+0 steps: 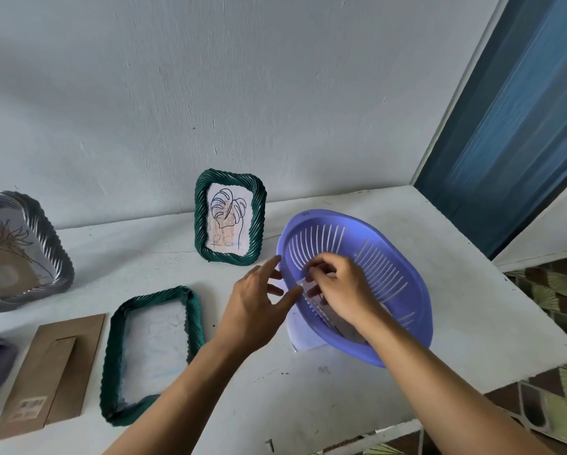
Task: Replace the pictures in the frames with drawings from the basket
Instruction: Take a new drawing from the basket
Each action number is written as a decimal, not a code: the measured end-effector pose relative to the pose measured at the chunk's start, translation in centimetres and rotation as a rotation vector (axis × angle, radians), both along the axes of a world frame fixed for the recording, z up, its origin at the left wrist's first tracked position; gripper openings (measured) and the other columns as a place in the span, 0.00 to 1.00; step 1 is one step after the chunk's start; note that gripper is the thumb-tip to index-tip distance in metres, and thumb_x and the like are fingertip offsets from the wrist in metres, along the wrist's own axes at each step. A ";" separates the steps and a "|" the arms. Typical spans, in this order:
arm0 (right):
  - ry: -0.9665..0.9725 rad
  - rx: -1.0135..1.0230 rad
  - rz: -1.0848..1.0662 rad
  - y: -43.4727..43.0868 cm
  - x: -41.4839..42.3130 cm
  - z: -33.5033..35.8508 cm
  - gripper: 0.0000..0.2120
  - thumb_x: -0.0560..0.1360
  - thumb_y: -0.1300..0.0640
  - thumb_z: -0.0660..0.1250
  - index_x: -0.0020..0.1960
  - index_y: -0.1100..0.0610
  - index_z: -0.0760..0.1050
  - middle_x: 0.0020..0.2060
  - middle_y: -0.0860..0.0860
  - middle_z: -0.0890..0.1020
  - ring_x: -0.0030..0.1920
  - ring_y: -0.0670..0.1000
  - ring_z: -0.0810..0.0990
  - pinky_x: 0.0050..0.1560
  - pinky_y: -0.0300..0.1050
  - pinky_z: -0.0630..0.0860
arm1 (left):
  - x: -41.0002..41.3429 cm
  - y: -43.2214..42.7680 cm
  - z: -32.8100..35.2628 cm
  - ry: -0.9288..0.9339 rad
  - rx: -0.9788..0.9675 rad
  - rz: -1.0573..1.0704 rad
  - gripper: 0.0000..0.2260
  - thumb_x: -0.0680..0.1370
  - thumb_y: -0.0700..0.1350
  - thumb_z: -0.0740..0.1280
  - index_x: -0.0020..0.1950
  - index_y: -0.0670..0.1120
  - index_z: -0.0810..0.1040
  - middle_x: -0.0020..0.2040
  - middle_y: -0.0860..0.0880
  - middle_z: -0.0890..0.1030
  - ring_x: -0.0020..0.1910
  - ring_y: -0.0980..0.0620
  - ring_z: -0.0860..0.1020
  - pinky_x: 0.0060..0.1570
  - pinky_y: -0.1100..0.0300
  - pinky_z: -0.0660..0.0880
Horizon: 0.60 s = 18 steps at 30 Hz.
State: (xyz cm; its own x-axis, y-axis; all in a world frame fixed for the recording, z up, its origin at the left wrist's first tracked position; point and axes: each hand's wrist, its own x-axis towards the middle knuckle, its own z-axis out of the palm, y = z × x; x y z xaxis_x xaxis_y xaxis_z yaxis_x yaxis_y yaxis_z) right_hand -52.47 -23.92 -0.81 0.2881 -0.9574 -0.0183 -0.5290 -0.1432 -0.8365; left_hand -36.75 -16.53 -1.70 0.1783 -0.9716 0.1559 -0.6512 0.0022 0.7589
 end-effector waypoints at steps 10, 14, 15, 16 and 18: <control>0.682 -0.115 0.081 -5.8 -4.9 0.3 0.16 0.76 0.51 0.69 0.61 0.58 0.75 0.55 0.54 0.82 0.53 0.57 0.81 0.49 0.50 0.79 | 0.2 -0.6 -0.5 0.112 0.038 0.022 0.30 0.76 0.52 0.74 0.76 0.52 0.69 0.55 0.54 0.80 0.39 0.53 0.83 0.40 0.67 0.77; 0.867 -0.060 0.137 -6.4 -4.5 -0.7 0.19 0.75 0.44 0.70 0.58 0.57 0.73 0.54 0.56 0.81 0.55 0.58 0.79 0.46 0.47 0.74 | -0.1 -0.5 -0.7 0.183 0.058 0.019 0.30 0.76 0.51 0.73 0.77 0.52 0.67 0.51 0.54 0.79 0.34 0.55 0.79 0.34 0.69 0.73; 0.873 -0.064 0.129 -6.5 -4.4 -0.7 0.20 0.75 0.44 0.70 0.59 0.57 0.74 0.55 0.56 0.81 0.55 0.58 0.79 0.46 0.48 0.75 | -0.1 -0.6 -0.8 0.209 0.065 0.018 0.30 0.76 0.50 0.73 0.77 0.52 0.67 0.50 0.54 0.79 0.32 0.57 0.77 0.33 0.69 0.72; 0.879 -0.072 0.118 -6.5 -4.2 -0.8 0.22 0.75 0.44 0.70 0.60 0.57 0.73 0.55 0.56 0.81 0.55 0.58 0.79 0.47 0.48 0.75 | -0.2 -0.6 -0.8 0.233 0.071 0.017 0.30 0.76 0.49 0.73 0.77 0.51 0.67 0.49 0.55 0.79 0.30 0.58 0.76 0.31 0.69 0.71; 0.897 -0.095 0.098 -6.5 -4.1 -0.8 0.23 0.74 0.44 0.72 0.62 0.58 0.73 0.56 0.56 0.80 0.56 0.58 0.79 0.46 0.47 0.74 | -0.2 -0.6 -1.0 0.258 0.072 0.013 0.30 0.76 0.49 0.73 0.77 0.52 0.67 0.47 0.57 0.79 0.28 0.59 0.74 0.30 0.69 0.69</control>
State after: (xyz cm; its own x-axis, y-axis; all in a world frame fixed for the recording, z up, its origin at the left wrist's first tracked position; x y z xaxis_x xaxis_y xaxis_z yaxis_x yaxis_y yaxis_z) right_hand -56.52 -30.44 -1.58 0.2839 -0.9384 -0.1969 -0.9580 -0.2691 -0.0987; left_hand -36.90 -17.12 -2.67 0.2160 -0.9758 0.0337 -0.4354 -0.0654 0.8979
